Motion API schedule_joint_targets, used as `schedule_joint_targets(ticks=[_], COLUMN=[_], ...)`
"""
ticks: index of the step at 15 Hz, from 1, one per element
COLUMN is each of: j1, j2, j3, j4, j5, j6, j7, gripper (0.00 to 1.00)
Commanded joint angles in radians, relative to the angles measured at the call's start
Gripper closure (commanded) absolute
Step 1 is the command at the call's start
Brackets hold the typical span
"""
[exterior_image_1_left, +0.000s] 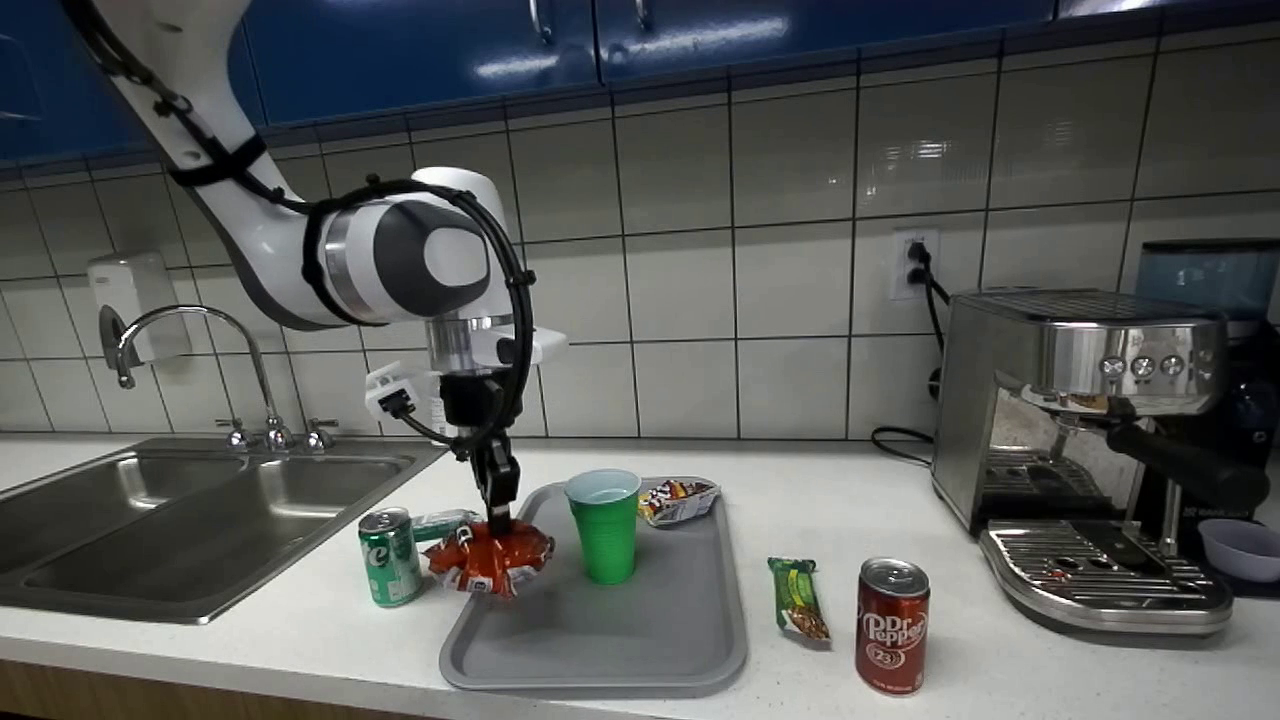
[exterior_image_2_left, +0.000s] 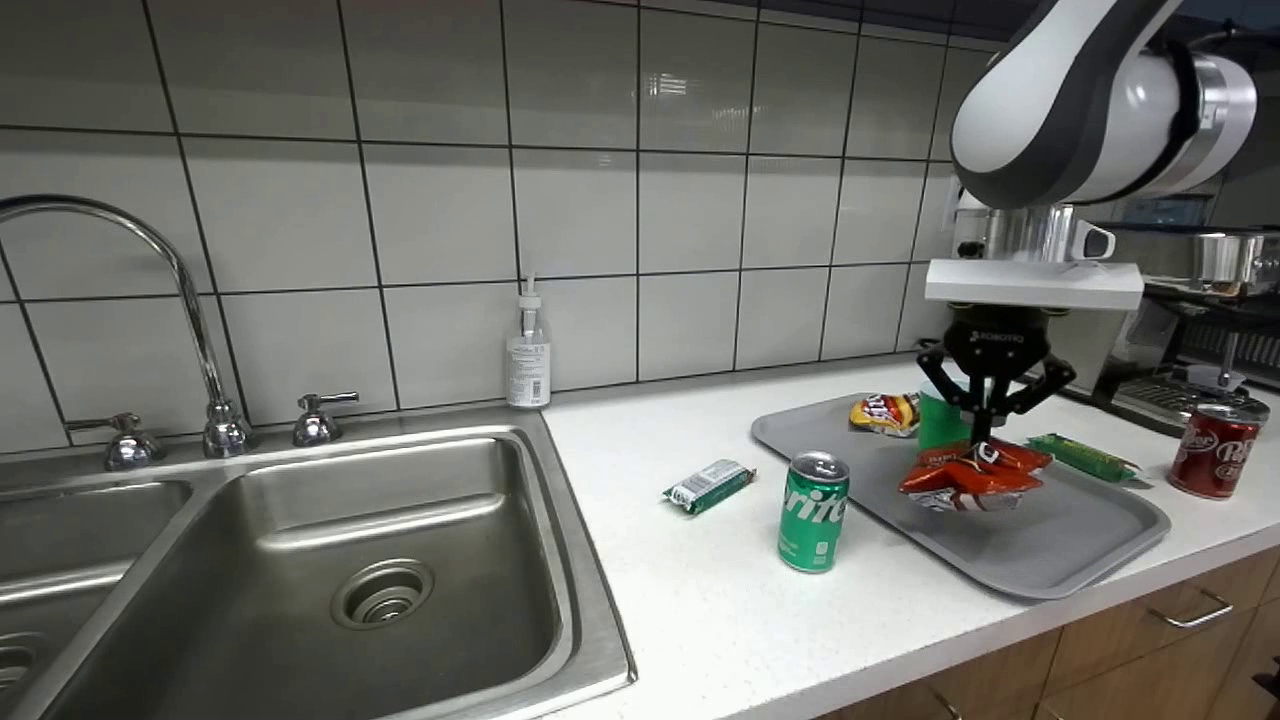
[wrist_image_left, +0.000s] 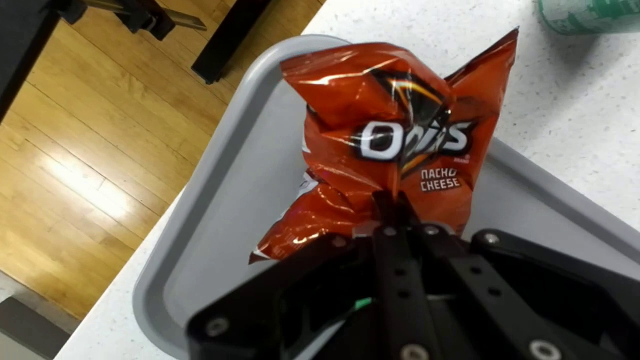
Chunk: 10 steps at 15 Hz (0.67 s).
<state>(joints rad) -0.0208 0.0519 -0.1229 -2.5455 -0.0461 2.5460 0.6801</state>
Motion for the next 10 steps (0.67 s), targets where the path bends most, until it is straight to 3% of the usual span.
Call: schedule_joint_targets(ticks=[1,10], j1=[-0.002,0.009], j2=[-0.063,-0.16], j3=[0.03,0.104], j4=[-0.001,0.02], j5=[0.012,0.015], j6=[-0.017,-0.014], j7=[-0.026,-0.058], gripper=[1.0,1.0])
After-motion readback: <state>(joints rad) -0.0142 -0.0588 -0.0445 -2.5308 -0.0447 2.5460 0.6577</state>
